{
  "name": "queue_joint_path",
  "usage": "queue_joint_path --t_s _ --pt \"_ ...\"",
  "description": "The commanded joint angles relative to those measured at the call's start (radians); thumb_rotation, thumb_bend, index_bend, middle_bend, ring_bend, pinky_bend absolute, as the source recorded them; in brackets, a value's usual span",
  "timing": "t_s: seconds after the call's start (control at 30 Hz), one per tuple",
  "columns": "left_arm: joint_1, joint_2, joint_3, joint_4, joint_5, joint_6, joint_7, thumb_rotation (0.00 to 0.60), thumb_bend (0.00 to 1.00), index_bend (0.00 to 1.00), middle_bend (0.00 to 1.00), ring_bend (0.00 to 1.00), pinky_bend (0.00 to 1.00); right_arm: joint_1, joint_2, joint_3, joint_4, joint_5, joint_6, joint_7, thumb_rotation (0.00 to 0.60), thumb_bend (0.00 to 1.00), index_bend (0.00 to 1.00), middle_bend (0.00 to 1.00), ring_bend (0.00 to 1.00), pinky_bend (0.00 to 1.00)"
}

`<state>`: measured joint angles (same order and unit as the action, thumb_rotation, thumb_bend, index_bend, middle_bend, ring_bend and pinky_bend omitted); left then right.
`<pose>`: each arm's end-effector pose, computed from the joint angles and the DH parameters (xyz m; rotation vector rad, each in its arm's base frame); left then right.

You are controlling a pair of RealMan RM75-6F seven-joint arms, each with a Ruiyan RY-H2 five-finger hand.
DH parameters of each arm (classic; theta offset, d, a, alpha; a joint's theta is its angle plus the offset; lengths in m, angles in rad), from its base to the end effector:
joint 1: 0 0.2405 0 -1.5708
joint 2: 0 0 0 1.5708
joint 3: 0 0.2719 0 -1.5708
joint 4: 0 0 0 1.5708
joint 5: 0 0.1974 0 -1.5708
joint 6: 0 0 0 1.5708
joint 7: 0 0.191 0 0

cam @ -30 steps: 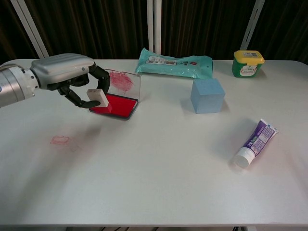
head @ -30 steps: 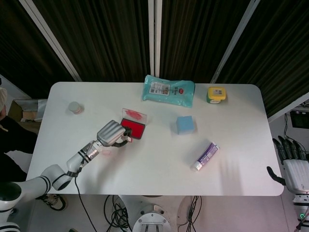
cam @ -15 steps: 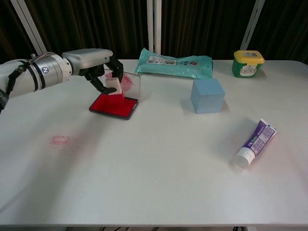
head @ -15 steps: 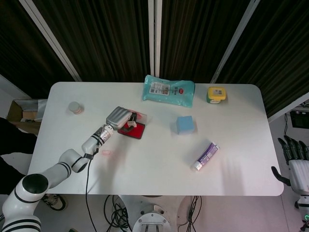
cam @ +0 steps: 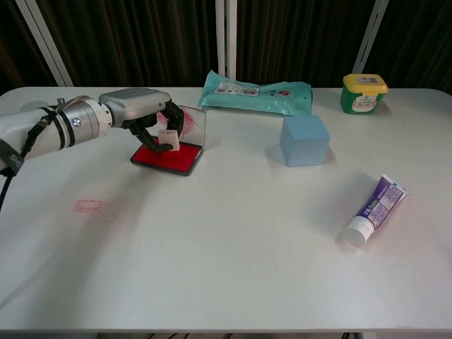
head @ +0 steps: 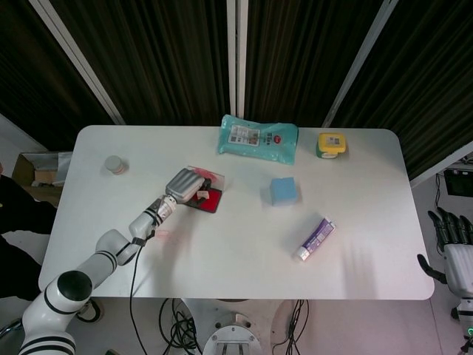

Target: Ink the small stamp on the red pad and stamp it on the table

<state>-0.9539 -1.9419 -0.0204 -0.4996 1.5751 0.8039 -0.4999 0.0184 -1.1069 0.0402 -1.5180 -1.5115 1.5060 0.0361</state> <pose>-0.1551 0.4620 -0.1082 -2.0826 -0.9024 -0.9236 -0.3494 -0.2050 0.1923 1.3652 -0.8758 0.8177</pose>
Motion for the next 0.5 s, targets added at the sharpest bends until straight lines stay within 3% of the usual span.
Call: queue_joint_path --t_s 0.03,0.33,0.5 --pt "0.002 -0.012 0.009 0.019 0.003 0.003 -0.007 0.6 0.46 0.59 0.59 0.99 1.0 -0.001 0.0 -0.001 0.001 0.002 -0.001 -0.001 0.6 0.21 0.0 0.0 0.0 0.0" --pt "-0.005 0.007 -0.004 0.007 -0.006 0.043 -0.042 0.6 0.46 0.59 0.59 0.99 1.0 -0.003 0.0 0.001 0.002 0.002 0.004 0.003 0.6 0.21 0.0 0.0 0.0 0.0" --pt "0.009 0.135 -0.023 -0.144 -0.01 0.124 -0.047 0.6 0.47 0.59 0.59 1.0 1.0 0.0 -0.002 0.004 0.005 0.002 0.0 0.01 0.6 0.21 0.0 0.0 0.0 0.0"
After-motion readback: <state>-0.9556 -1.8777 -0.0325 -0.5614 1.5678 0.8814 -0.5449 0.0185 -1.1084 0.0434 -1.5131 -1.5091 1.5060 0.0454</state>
